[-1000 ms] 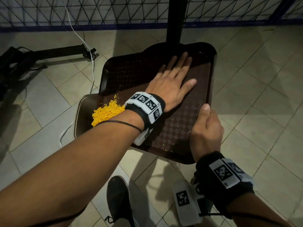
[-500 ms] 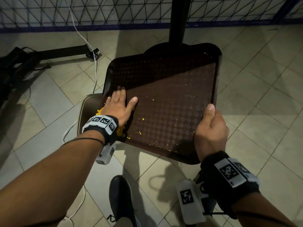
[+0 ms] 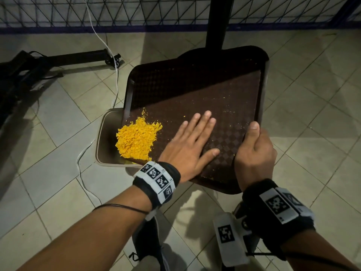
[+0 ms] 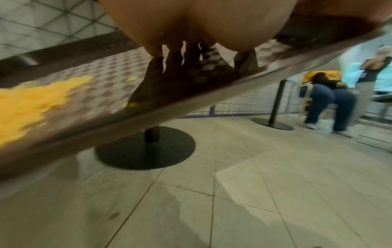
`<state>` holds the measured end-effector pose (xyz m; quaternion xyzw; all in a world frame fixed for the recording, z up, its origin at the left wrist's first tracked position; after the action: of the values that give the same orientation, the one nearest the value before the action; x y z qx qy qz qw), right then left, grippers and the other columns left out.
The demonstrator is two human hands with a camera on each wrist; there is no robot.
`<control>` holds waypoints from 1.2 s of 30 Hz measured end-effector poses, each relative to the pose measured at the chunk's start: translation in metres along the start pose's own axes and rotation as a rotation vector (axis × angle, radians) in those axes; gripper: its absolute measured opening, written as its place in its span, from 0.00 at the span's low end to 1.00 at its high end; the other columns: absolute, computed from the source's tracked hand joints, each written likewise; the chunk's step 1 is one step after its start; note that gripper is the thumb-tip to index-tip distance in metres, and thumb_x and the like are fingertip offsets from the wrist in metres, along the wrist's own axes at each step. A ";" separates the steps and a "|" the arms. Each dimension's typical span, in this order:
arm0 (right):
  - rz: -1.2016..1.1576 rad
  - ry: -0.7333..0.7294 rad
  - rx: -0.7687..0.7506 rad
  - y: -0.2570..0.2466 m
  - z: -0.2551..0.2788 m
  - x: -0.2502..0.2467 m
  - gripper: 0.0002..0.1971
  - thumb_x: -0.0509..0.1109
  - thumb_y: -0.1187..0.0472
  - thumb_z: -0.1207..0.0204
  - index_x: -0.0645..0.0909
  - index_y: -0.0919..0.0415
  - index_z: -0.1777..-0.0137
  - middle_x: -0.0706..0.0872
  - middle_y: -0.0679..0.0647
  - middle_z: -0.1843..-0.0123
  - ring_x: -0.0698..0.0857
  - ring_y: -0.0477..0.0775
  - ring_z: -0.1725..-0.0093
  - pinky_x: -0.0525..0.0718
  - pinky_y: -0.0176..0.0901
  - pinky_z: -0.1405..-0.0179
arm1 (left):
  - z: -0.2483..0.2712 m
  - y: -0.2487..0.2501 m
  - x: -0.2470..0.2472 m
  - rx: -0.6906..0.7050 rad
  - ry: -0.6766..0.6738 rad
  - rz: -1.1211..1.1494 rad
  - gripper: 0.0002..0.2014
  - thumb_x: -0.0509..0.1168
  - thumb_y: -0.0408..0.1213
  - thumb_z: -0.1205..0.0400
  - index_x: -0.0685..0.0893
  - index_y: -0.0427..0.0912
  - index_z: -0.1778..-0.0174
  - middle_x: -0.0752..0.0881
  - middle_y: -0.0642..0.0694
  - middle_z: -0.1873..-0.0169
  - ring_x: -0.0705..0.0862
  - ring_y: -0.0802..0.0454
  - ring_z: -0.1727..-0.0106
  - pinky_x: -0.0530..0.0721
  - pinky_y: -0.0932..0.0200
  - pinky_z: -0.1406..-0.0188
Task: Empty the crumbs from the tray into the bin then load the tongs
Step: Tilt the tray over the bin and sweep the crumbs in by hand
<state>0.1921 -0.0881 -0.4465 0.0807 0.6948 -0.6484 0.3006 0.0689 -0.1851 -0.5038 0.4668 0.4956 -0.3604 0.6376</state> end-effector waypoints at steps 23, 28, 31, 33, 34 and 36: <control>-0.039 0.026 0.005 0.002 0.001 0.000 0.21 0.49 0.47 0.12 0.79 0.59 0.50 0.80 0.39 0.65 0.79 0.34 0.65 0.72 0.20 0.69 | -0.049 0.019 -0.028 -0.026 0.062 0.080 0.34 0.39 0.58 0.12 0.41 0.45 0.13 0.40 0.48 0.13 0.38 0.51 0.14 0.44 0.46 0.15; -0.034 -0.024 0.038 0.002 0.001 -0.002 0.23 0.47 0.46 0.12 0.77 0.60 0.52 0.81 0.44 0.64 0.79 0.41 0.63 0.75 0.41 0.65 | -0.020 -0.072 -0.005 -0.412 -0.052 0.163 0.36 0.32 0.63 0.15 0.36 0.48 0.14 0.36 0.49 0.15 0.37 0.52 0.14 0.43 0.48 0.15; -0.039 -0.043 0.064 0.002 0.000 -0.002 0.24 0.46 0.44 0.13 0.77 0.60 0.51 0.81 0.45 0.64 0.80 0.42 0.62 0.77 0.47 0.57 | -0.001 -0.083 -0.005 -0.494 -0.068 0.108 0.36 0.34 0.61 0.14 0.39 0.45 0.14 0.37 0.47 0.14 0.38 0.50 0.14 0.45 0.47 0.15; -0.038 -0.050 0.068 0.000 0.000 -0.001 0.24 0.46 0.43 0.13 0.77 0.58 0.50 0.82 0.44 0.62 0.81 0.45 0.60 0.79 0.48 0.55 | -0.002 -0.050 -0.016 -0.350 0.029 0.092 0.34 0.37 0.58 0.12 0.40 0.45 0.14 0.37 0.47 0.14 0.37 0.49 0.14 0.44 0.48 0.15; -0.038 -0.049 0.071 0.000 0.000 -0.001 0.24 0.46 0.43 0.13 0.78 0.58 0.49 0.82 0.44 0.62 0.81 0.48 0.60 0.78 0.47 0.55 | -0.004 -0.025 -0.022 -0.242 0.069 0.095 0.33 0.38 0.56 0.12 0.40 0.44 0.14 0.38 0.47 0.14 0.38 0.48 0.14 0.44 0.48 0.15; -0.041 -0.043 0.080 -0.002 0.000 0.000 0.23 0.46 0.44 0.13 0.78 0.58 0.49 0.81 0.44 0.62 0.80 0.51 0.60 0.74 0.44 0.58 | -0.007 0.027 -0.022 -0.020 0.079 0.080 0.32 0.40 0.52 0.13 0.42 0.44 0.14 0.41 0.46 0.14 0.39 0.47 0.13 0.46 0.46 0.15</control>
<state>0.1912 -0.0884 -0.4445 0.0645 0.6633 -0.6831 0.2989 0.0862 -0.1706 -0.4767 0.4937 0.5050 -0.3108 0.6361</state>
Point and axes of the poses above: each hand's wrist, its own z-axis away from the middle knuckle, its own x-axis out of the palm, y = z × x, the point moved 4 cm from there along -z, towards the middle knuckle
